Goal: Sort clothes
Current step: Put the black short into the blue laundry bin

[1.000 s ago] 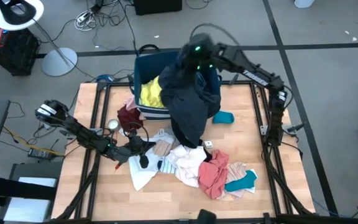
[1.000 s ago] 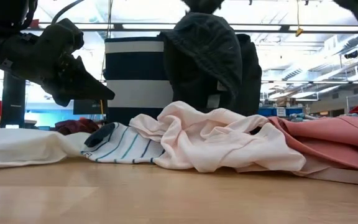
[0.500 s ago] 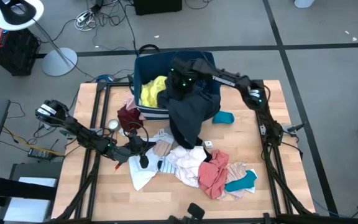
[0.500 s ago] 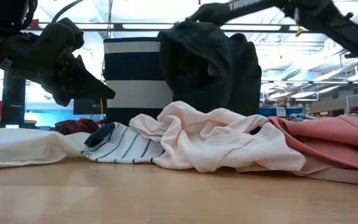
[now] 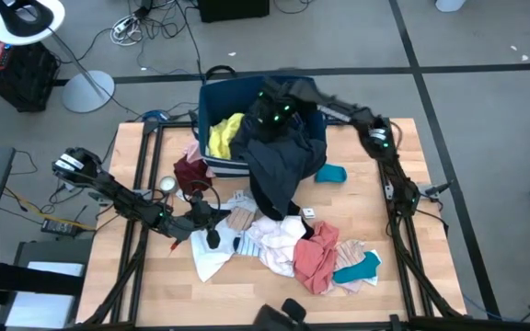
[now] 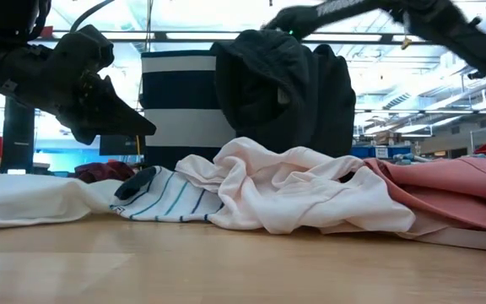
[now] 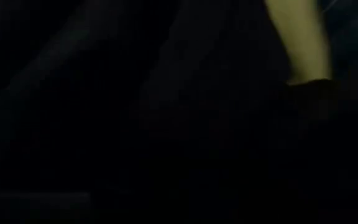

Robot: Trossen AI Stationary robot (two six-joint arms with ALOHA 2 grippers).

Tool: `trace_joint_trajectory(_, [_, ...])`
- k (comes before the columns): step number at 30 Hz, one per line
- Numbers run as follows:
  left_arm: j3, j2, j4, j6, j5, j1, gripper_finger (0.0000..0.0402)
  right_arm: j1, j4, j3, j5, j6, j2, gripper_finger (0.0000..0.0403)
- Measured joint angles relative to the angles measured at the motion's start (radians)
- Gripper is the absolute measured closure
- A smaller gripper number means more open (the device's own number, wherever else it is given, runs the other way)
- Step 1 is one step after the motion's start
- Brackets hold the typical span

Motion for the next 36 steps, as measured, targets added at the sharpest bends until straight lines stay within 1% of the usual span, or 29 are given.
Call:
trace_joint_trajectory(2, [0.0,0.0,0.002,0.0,0.0,0.0,0.0401,-0.007,0.008,0.0,0.019,-0.015,-0.07,0.0216])
trace_joint_trajectory(6, [0.0,0.0,0.002,0.0,0.0,0.0,0.0401,-0.006,0.018,0.0,0.114,-0.053,-0.214,0.0217])
trace_joint_trajectory(8, [0.0,0.0,0.002,0.0,0.0,0.0,0.0401,-0.004,0.013,0.002,0.119,-0.072,-0.291,0.0216])
trace_joint_trajectory(11, [0.0,0.0,0.002,0.0,0.0,0.0,0.0401,0.027,-0.023,0.002,0.12,-0.084,-0.387,0.0216])
trace_joint_trajectory(14, [0.0,0.0,0.002,0.0,-0.001,0.0,0.0401,0.091,-0.074,0.002,0.164,-0.087,-0.46,0.0217])
trace_joint_trajectory(18, [0.0,0.0,0.002,0.0,-0.001,0.0,0.0401,0.205,-0.173,0.002,0.303,-0.082,-0.524,0.0217])
trace_joint_trajectory(25, [0.0,0.0,0.002,0.0,-0.001,0.0,0.0401,0.431,-0.339,-0.01,0.589,0.003,-0.551,0.0218])
trace_joint_trajectory(28, [0.0,0.0,0.001,0.0,-0.001,0.0,0.0401,0.51,-0.36,-0.085,0.688,0.051,-0.571,0.0219])
trace_joint_trajectory(30, [0.0,0.0,0.001,0.0,-0.002,0.0,0.0401,0.555,-0.356,-0.164,0.724,0.092,-0.595,0.022])
trace_joint_trajectory(33, [0.0,0.0,0.002,0.0,-0.002,0.0,0.0401,0.615,-0.323,-0.321,0.778,0.171,-0.644,0.022])
trace_joint_trajectory(36, [0.0,0.0,0.002,0.0,-0.002,0.0,0.0401,0.671,-0.216,-0.517,0.837,0.239,-0.704,0.022])
